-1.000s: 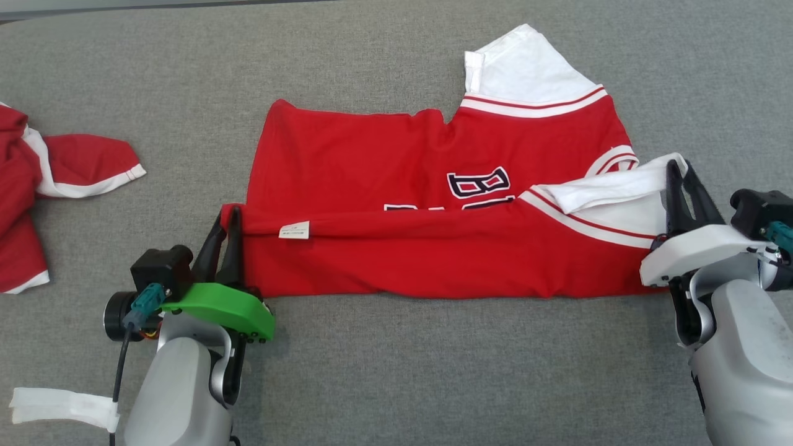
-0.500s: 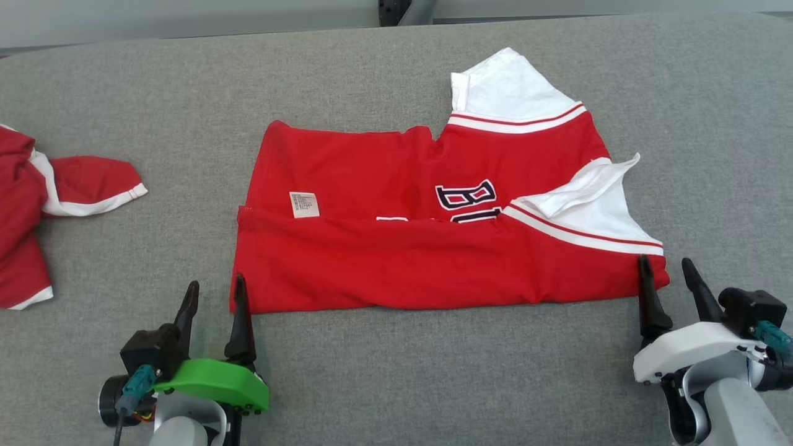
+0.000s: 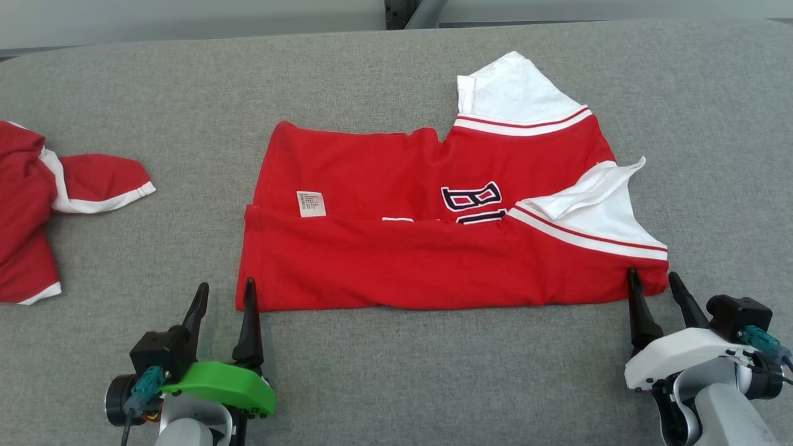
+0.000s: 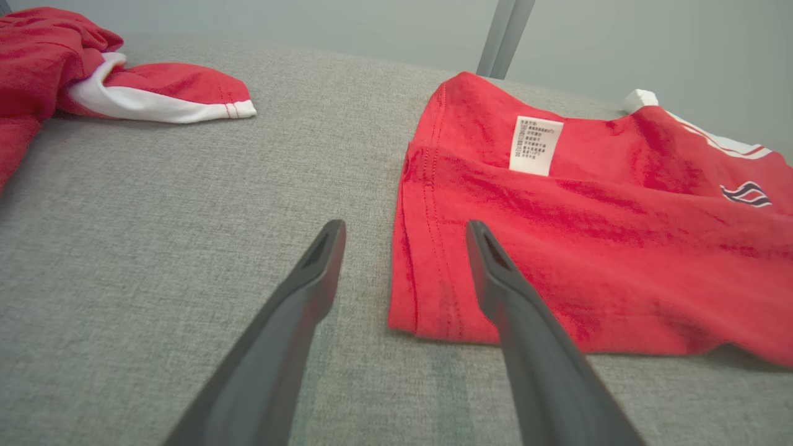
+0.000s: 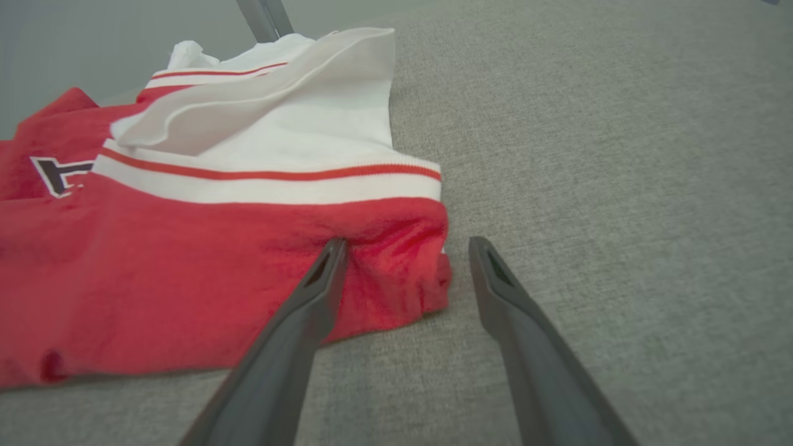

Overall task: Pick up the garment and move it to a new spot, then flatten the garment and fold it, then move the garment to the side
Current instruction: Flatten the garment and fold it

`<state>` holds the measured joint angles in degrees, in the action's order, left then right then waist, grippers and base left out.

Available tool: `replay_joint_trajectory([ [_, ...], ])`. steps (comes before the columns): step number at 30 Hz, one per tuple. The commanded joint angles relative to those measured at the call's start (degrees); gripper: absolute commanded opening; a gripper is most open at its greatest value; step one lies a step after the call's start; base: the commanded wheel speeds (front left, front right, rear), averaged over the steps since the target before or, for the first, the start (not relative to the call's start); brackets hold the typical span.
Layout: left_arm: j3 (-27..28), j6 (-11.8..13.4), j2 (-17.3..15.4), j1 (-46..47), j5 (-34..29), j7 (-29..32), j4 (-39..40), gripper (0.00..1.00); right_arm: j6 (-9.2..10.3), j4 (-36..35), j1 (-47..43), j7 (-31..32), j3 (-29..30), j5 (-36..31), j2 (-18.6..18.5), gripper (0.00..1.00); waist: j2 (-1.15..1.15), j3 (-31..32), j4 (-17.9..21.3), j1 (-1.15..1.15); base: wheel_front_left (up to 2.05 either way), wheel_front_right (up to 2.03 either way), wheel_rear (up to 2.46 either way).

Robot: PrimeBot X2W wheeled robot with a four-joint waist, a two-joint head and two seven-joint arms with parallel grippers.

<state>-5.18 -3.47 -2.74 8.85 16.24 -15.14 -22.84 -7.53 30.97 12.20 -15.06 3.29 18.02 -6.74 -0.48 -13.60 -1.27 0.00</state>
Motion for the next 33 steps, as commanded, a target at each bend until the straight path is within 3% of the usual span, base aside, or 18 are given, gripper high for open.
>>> replay_joint_trajectory([
  [1,0.3,-0.1,-0.3,0.4,-0.5,0.0,0.0,1.00,0.08,-0.1,0.4,-0.1,0.0,0.0,-0.4,0.73,0.48,0.0,-0.1,0.00,0.00,0.00,0.00],
  [2,0.4,-0.2,-0.3,0.3,-0.5,0.0,0.1,1.00,0.08,-0.2,0.4,-0.1,0.0,0.0,-0.4,0.42,0.48,0.0,-0.1,0.00,0.00,0.00,0.00],
  [3,0.4,-0.2,-0.3,0.1,-0.5,0.0,0.2,1.00,0.08,-0.2,0.3,-0.1,0.0,0.1,-0.5,0.17,0.48,0.0,-0.1,0.00,0.00,0.00,0.00],
  [4,0.4,-0.3,-0.3,-0.1,-0.3,0.0,0.2,1.00,0.08,-0.2,0.3,-0.2,-0.1,0.1,-0.5,0.00,0.48,0.0,-0.1,0.00,0.00,0.00,0.00],
  [15,-2.6,-2.0,-0.3,0.8,0.8,0.0,-3.7,1.00,0.08,-1.1,-0.7,-0.2,-0.8,0.5,-1.3,0.00,0.48,0.0,0.4,0.00,0.00,0.00,0.00],
  [28,-3.3,-1.8,-0.3,2.7,0.9,0.0,-8.6,1.00,0.08,-1.8,-0.5,-0.2,-2.2,0.5,-1.9,0.00,0.48,-0.7,1.6,0.00,0.00,0.00,0.00],
  [30,-3.4,-1.7,-0.3,3.0,1.0,0.0,-9.3,0.58,0.08,-1.9,-0.4,-0.2,-2.3,0.7,-2.0,0.00,0.48,-0.8,1.7,0.00,0.00,0.00,0.00],
  [31,-3.4,-1.7,-0.3,3.2,1.1,0.0,-9.6,0.45,0.08,-1.9,-0.3,-0.2,-2.3,0.7,-2.0,0.00,0.48,-0.9,1.8,0.00,0.00,0.00,0.00],
  [33,-3.4,-1.8,-0.3,3.6,1.4,0.1,-10.0,0.31,0.08,-2.0,-0.1,-0.2,-2.3,0.8,-1.9,0.00,0.48,-1.1,1.8,0.00,0.00,0.00,0.00],
])
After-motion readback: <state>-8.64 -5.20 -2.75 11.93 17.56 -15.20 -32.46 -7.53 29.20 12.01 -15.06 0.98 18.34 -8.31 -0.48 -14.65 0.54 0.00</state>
